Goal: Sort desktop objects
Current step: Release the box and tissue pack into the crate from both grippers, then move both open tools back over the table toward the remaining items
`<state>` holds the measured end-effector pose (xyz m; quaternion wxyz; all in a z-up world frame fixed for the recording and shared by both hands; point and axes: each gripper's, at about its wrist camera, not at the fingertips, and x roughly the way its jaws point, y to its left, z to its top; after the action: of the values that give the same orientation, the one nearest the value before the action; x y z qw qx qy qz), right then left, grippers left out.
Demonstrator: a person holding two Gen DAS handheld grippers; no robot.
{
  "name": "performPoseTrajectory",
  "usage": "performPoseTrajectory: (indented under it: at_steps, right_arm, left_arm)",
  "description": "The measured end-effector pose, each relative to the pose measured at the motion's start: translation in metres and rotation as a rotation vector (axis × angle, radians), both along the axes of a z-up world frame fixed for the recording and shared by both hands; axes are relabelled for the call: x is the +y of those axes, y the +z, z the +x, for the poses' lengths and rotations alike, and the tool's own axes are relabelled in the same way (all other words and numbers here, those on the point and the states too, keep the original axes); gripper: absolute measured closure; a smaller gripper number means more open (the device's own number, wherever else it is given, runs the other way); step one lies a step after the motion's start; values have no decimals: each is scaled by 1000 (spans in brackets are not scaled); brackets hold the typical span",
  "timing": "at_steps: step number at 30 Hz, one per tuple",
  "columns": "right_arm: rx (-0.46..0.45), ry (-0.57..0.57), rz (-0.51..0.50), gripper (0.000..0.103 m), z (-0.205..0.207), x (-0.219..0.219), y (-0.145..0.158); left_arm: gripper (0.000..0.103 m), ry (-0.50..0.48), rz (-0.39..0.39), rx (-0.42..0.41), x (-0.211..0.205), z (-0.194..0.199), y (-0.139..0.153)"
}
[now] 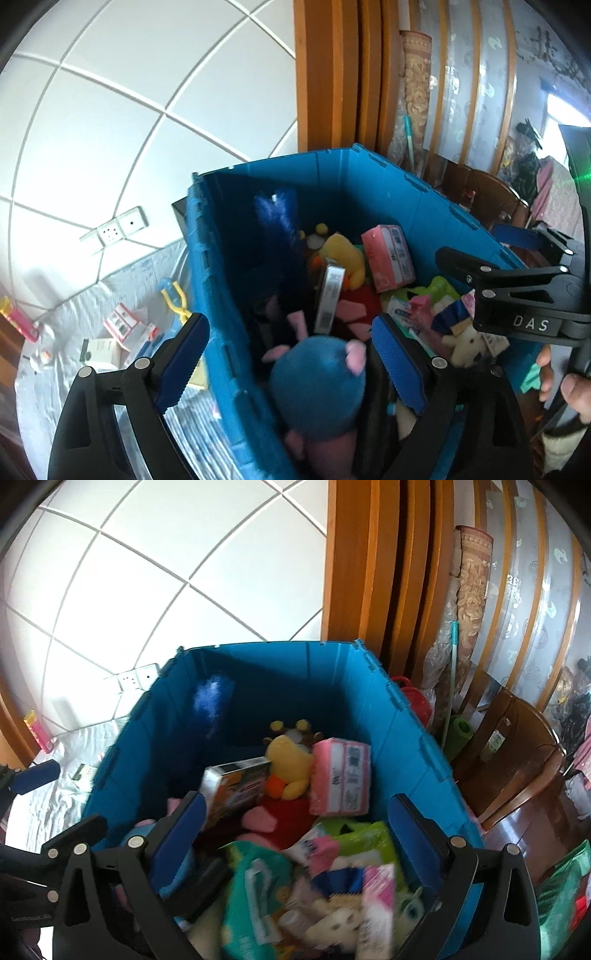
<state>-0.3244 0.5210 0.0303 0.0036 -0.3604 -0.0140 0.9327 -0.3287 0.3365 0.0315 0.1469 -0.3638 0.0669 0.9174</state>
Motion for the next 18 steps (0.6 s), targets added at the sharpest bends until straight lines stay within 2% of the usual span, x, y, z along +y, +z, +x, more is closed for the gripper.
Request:
performPoseTrajectory:
  at_steps: [7, 12, 18]
  right_arm:
    - [8, 4, -34, 3, 30, -57, -2]
    - [35, 34, -35, 3, 53, -116, 4]
    - [30, 122, -44, 3, 67, -197, -8]
  left_arm:
    - [6, 34, 19, 25, -69, 30, 0]
    - [5, 83, 30, 34, -136, 52, -6]
    - [5, 146, 35, 35, -217, 76, -26]
